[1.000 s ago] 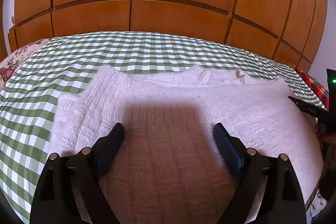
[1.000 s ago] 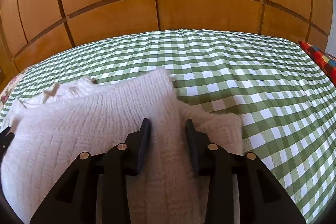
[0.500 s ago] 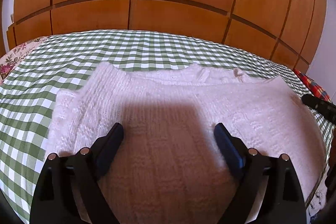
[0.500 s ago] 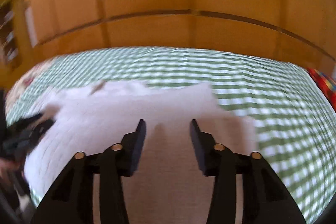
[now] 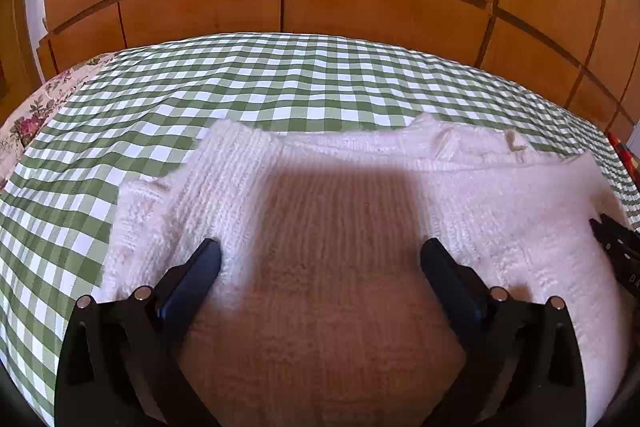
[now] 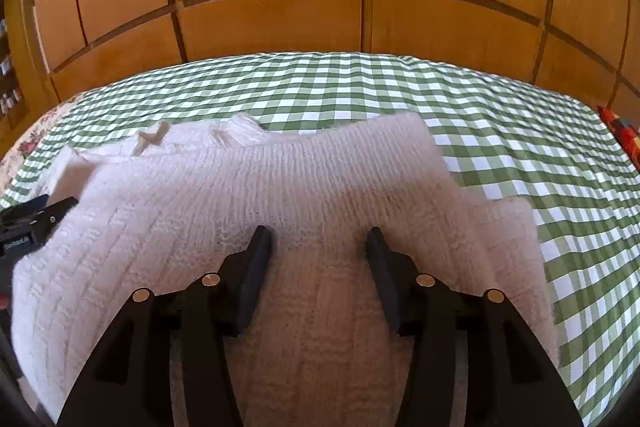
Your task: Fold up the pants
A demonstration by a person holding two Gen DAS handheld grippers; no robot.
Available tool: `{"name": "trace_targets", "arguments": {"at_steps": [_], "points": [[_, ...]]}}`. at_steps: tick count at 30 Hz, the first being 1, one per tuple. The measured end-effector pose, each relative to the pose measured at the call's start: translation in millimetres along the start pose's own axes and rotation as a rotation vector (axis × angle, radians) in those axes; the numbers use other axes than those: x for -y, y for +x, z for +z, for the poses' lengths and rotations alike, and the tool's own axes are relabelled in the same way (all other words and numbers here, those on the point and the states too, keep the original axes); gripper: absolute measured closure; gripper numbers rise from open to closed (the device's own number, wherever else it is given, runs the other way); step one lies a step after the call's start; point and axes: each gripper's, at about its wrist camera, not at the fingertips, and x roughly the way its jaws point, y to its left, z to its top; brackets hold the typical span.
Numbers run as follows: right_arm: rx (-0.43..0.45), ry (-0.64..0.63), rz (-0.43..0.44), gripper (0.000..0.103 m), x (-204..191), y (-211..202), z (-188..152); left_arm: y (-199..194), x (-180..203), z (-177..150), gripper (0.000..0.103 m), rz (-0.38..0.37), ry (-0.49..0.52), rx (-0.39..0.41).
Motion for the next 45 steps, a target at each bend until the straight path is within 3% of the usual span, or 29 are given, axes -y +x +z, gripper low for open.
{"name": "trace_targets", "arguments": {"at_steps": [8, 10, 14, 16, 23, 28, 33, 41, 45], "points": [[0.017, 0.01, 0.015, 0.048, 3, -6, -1, -30, -2, -14, 0.003, -0.029, -0.039, 0.055], [0.022, 0.027, 0.02, 0.038, 6, -11, -2, -42, -4, -22, 0.003, -0.066, -0.067, 0.074], [0.011, 0.089, 0.061, 0.033, 13, -23, -5, -61, 1, -34, 0.003, -0.116, -0.054, 0.091], [0.016, 0.121, 0.083, 0.024, 16, -33, -9, -67, 2, -39, 0.003, -0.138, -0.06, 0.097], [0.008, 0.101, 0.028, 0.024, 12, -57, -28, -60, 7, -49, 0.002, -0.096, -0.01, 0.085], [0.004, 0.133, 0.019, 0.021, 19, -71, -32, -67, -2, -48, 0.002, -0.134, -0.053, 0.079], [0.012, 0.16, -0.003, 0.018, 32, -85, -36, -76, -12, -51, 0.003, -0.164, -0.082, 0.085], [-0.001, 0.215, -0.047, 0.014, 60, -101, -49, -92, -33, -57, 0.002, -0.138, -0.072, 0.119], [-0.011, 0.298, -0.007, 0.013, 83, -110, -64, -101, -50, -62, 0.002, -0.154, -0.1, 0.133]]}}
